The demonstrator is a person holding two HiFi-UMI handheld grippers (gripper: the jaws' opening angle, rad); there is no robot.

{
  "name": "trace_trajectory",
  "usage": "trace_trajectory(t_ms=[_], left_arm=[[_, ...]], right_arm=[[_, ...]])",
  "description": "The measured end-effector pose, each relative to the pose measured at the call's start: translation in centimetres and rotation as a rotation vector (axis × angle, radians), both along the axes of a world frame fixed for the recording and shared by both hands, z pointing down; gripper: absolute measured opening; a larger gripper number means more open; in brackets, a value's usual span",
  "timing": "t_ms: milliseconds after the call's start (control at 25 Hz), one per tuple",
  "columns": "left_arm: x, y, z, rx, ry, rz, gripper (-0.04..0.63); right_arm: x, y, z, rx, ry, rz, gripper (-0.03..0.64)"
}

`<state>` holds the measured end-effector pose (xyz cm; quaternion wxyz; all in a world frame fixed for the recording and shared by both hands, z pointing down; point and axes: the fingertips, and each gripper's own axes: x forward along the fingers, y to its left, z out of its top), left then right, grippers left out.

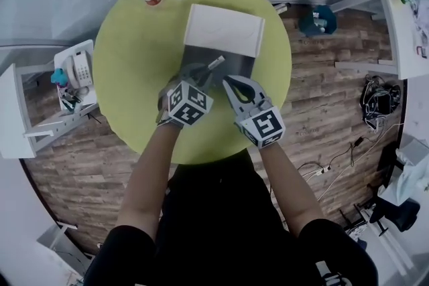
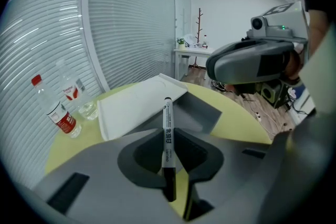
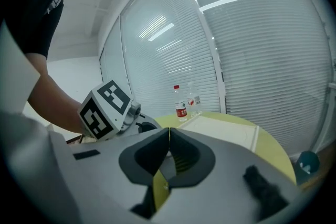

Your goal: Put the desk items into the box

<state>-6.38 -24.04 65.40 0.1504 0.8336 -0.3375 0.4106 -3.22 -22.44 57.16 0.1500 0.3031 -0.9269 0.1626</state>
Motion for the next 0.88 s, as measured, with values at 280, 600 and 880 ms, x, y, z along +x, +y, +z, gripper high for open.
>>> trace_trajectory(t_ms=[280, 600, 880], left_arm=[[4.1, -1.0, 1.2, -0.019, -0.026, 0.113, 0.071], [6.7, -1.8, 2.8, -0.048, -0.079, 0.228, 0.071], [8.0, -1.8, 5.3, -0.103, -0.114, 0.263, 0.071]], right_arm=[[3.7, -0.8, 0.9, -0.008, 0.001, 0.067, 0.018], [6.5, -1.4, 1.2, -0.013, -0.004, 0.12, 0.018], [8.3, -2.0, 1.7, -0.021, -0.007, 0.154, 0.018]])
